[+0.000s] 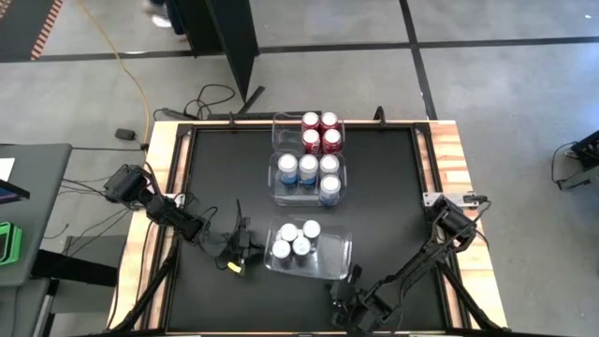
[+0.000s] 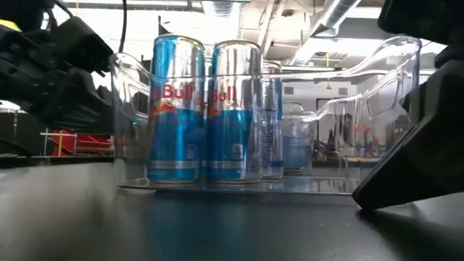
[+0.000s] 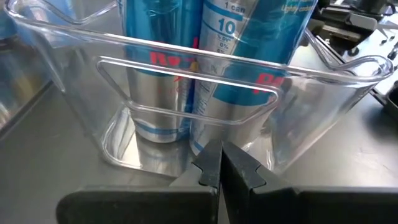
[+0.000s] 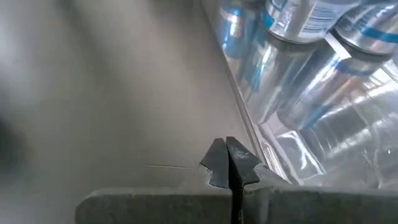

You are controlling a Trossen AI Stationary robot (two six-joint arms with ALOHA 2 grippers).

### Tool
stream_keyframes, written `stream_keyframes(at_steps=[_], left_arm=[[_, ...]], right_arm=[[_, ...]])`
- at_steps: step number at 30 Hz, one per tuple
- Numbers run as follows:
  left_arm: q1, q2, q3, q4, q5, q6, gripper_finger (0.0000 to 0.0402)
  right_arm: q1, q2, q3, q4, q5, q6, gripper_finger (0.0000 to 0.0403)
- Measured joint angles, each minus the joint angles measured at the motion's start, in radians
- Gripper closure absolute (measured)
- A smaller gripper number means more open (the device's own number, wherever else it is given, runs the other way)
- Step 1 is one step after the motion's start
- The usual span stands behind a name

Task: Sort soda cans
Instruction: Adjust the transparent bins

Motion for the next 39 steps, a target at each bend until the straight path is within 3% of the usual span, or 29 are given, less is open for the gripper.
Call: stream_keyframes(at_steps=[14, 39], left_arm=[[0.034, -0.002, 0.003, -0.022, 0.011, -0.005, 0.0401], [0.139, -0.002, 0.003, -0.073, -0.016, 0.014, 0.0401]], right_arm=[[-0.049, -0.005, 0.003, -0.212, 0.012, 0.119, 0.0403], [-0.128, -0.002, 0.000, -0.279, 0.031, 0.117, 0.0403]])
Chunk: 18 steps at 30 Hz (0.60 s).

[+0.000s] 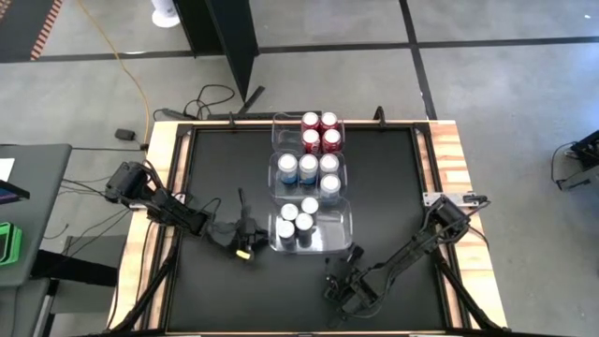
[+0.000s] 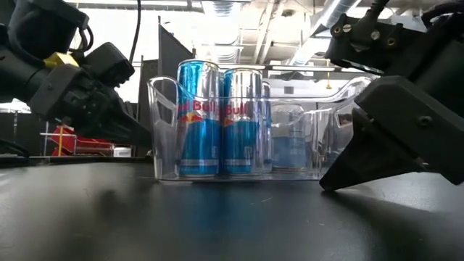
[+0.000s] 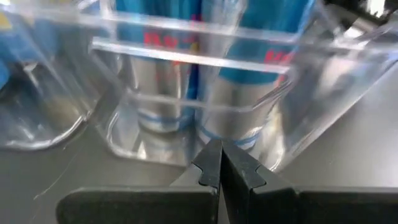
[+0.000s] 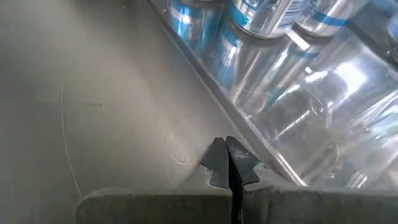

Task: Sort soda cans
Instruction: Adjust the transparent bins

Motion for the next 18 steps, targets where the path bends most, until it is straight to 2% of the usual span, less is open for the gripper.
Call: stream_keyframes(at_steps=[5, 10, 18], left_arm=[[0.001, 0.002, 0.000, -0.035, -0.001, -0.030, 0.0401], [-0.050, -0.041, 0.000, -0.122, 0.080, -0.067, 0.0401], [-0.131, -0.256, -0.001, -0.266, 0.059, 0.005, 0.0401]], right_arm=[[0.024, 0.001, 0.000, 0.019, 0.000, -0.059, 0.0403], [0.063, -0.002, 0.034, 0.011, -0.031, -0.100, 0.0403], [0.115, -0.031, 0.102, 0.020, -0.051, -0.232, 0.0403]])
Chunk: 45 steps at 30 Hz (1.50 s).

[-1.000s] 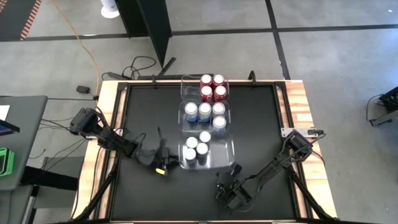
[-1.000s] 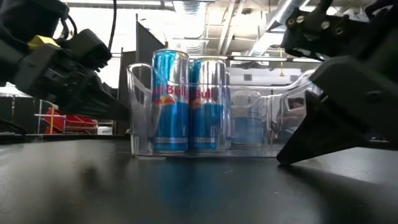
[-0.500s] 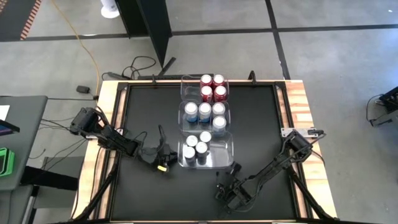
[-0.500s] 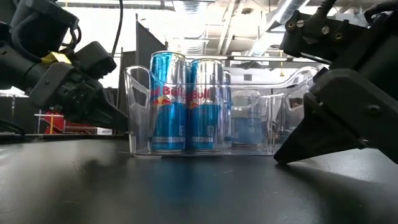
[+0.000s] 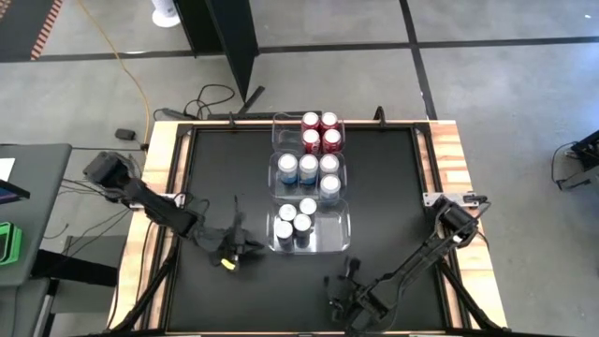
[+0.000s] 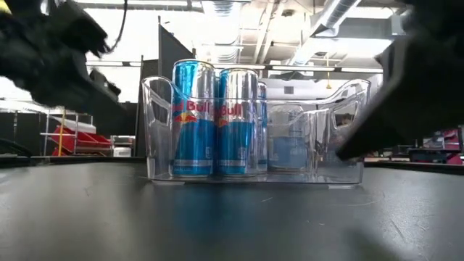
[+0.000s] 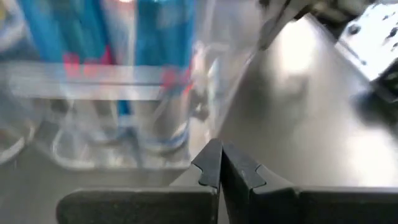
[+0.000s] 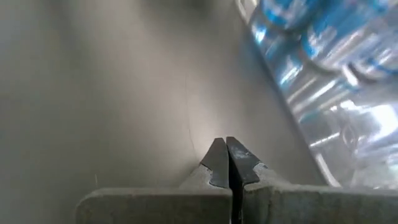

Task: Sort soda cans
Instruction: Adjust the transparent bins, then return to Home Position

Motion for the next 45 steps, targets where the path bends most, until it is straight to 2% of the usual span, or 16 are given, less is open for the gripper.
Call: stream_keyframes(at_steps=[5, 8, 12, 14, 17, 20, 23, 26, 29, 33, 35, 42, 45], left_arm=[[-0.058, -0.199, 0.000, -0.146, -0.055, 0.049, 0.0401], [-0.089, -0.349, 0.000, -0.269, -0.117, 0.035, 0.0401], [-0.116, -0.569, 0.000, -0.305, -0.133, 0.117, 0.0401], [-0.118, -0.675, 0.000, -0.304, -0.132, 0.208, 0.0401], [-0.106, -0.798, 0.000, -0.333, -0.133, 0.350, 0.0401], [-0.058, -0.879, 0.000, -0.383, -0.133, 0.446, 0.0401], [0.014, -0.934, 0.000, -0.459, -0.101, 0.466, 0.0401], [0.103, -0.957, -0.012, -0.494, 0.031, 0.452, 0.0401], [0.201, -0.962, -0.047, -0.496, 0.143, 0.437, 0.0401], [0.335, -0.978, -0.106, -0.500, 0.251, 0.397, 0.0401], [0.391, -1.005, -0.129, -0.493, 0.310, 0.385, 0.0401], [0.508, -1.177, -0.218, -0.503, 0.367, 0.357, 0.0401], [0.528, -1.272, -0.246, -0.583, 0.376, 0.335, 0.0401]], right_arm=[[0.032, -0.066, 0.007, 0.002, -0.018, -0.030, 0.0403], [0.067, -0.133, 0.006, 0.034, -0.002, -0.127, 0.0403], [0.106, -0.268, 0.008, 0.211, 0.110, -0.480, 0.0403], [0.109, -0.327, 0.009, 0.320, 0.123, -0.690, 0.0403], [0.085, -0.394, 0.009, 0.405, 0.085, -0.952, 0.0403], [0.019, -0.460, -0.022, 0.351, -0.006, -1.038, 0.0403], [-0.088, -0.545, -0.153, 0.389, -0.118, -1.013, 0.0403], [-0.183, -0.639, -0.363, 0.583, -0.218, -1.002, 0.0403], [-0.223, -0.750, -0.585, 0.822, -0.247, -1.047, 0.0403], [-0.242, -0.940, -0.830, 1.044, -0.248, -1.100, 0.0403], [-0.242, -1.032, -0.923, 1.095, -0.245, -1.110, 0.0403], [-0.242, -1.335, -1.182, 1.117, -0.246, -1.105, 0.0403], [-0.241, -1.462, -1.287, 1.170, -0.247, -1.094, 0.0403]])
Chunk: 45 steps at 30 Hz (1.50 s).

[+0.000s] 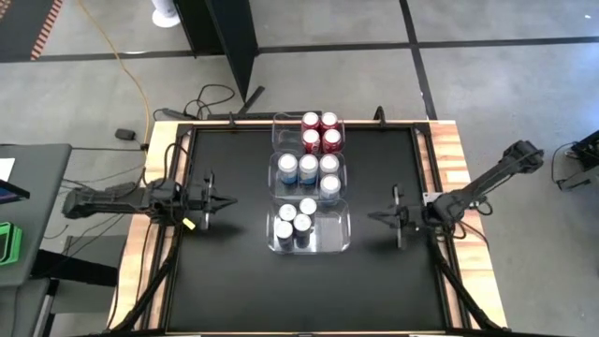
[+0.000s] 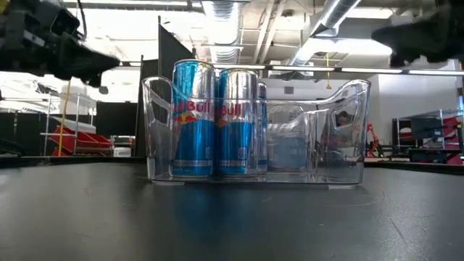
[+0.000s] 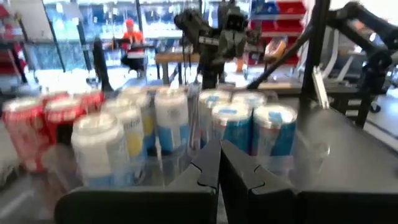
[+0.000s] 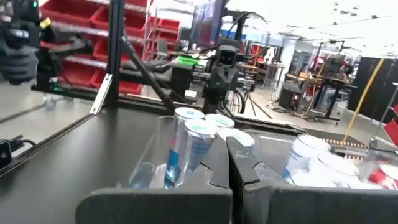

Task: Sort soda cans
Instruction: Return to Home Position

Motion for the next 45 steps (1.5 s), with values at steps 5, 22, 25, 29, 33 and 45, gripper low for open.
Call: stream_keyframes(at_steps=[5, 22, 25, 29, 33, 45], left_arm=[[0.009, -0.127, 0.001, -0.135, 0.005, -0.022, 0.0401], [0.009, -0.124, 0.011, -0.204, 0.007, -0.026, 0.0401], [0.008, -0.124, 0.011, -0.202, 0.012, -0.021, 0.0401], [0.008, -0.124, 0.010, -0.198, 0.011, -0.012, 0.0401], [0.008, -0.123, 0.010, -0.205, 0.008, -0.015, 0.0401], [0.008, -0.121, 0.009, -0.199, 0.001, -0.028, 0.0401]], right_arm=[[-0.001, -0.160, -0.052, -0.146, 0.003, 0.049, 0.0403], [0.001, -0.542, -0.053, -0.565, 0.003, 0.064, 0.0403], [0.001, -0.598, -0.053, -0.566, 0.003, 0.001, 0.0403], [-0.001, -0.613, -0.054, -0.568, 0.002, -0.022, 0.0403], [-0.001, -0.608, -0.054, -0.568, 0.002, -0.019, 0.0403], [-0.001, -0.609, -0.055, -0.568, 0.003, -0.018, 0.0373]])
